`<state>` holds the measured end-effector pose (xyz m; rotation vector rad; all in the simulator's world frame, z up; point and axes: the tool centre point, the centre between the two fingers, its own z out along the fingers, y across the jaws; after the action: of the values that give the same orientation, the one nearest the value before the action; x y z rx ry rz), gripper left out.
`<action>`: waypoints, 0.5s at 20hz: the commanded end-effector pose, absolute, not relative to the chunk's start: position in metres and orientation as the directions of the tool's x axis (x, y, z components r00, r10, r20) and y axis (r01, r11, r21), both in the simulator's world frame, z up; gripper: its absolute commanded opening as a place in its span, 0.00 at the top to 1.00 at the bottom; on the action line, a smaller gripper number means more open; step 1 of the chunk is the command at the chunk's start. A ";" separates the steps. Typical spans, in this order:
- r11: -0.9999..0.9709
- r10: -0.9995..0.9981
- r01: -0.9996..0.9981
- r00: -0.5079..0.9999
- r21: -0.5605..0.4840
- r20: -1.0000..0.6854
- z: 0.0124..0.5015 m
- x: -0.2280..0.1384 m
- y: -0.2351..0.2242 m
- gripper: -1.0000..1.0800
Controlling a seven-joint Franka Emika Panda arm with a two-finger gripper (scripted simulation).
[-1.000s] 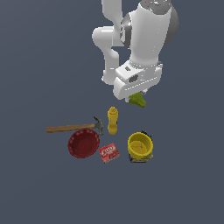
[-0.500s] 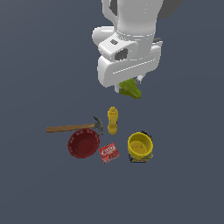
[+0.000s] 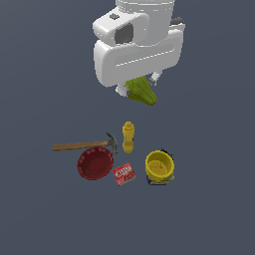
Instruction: Pick up a designated object from a clutter of objects.
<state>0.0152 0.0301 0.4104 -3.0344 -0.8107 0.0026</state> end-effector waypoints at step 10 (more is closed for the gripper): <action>-0.867 0.499 0.499 0.867 0.000 0.000 0.427 0.024 0.023 1.00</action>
<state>0.0237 0.0231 0.4257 -3.0348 -0.8109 0.0032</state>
